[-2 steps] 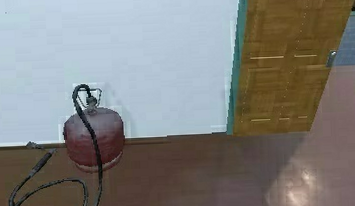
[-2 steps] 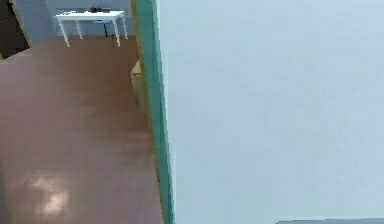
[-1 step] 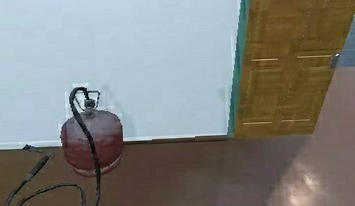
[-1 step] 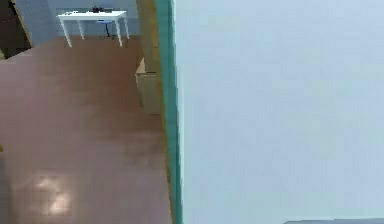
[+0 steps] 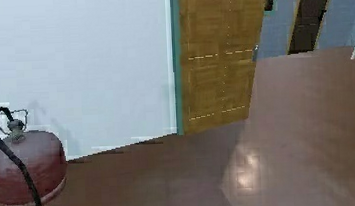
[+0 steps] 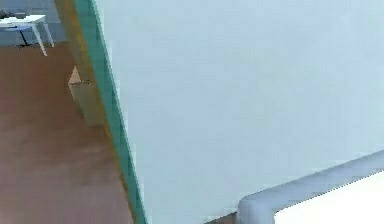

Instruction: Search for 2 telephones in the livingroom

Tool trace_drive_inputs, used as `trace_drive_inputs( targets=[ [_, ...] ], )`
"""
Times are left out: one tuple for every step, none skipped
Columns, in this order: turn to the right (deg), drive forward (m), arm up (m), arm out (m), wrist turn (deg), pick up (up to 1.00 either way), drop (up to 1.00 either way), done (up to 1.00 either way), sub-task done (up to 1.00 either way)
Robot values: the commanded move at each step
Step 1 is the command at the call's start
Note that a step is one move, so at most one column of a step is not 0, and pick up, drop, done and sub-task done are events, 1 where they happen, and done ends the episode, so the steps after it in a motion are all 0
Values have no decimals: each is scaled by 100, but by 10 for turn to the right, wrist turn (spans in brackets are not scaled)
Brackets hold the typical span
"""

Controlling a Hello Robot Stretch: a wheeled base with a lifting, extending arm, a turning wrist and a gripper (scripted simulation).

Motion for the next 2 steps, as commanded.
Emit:
trace_drive_inputs(
  targets=[
    [30, 0, 0, 0, 0, 0, 0, 0, 0],
    [0, 75, 0, 0, 0, 0, 0, 0, 0]
  ],
)
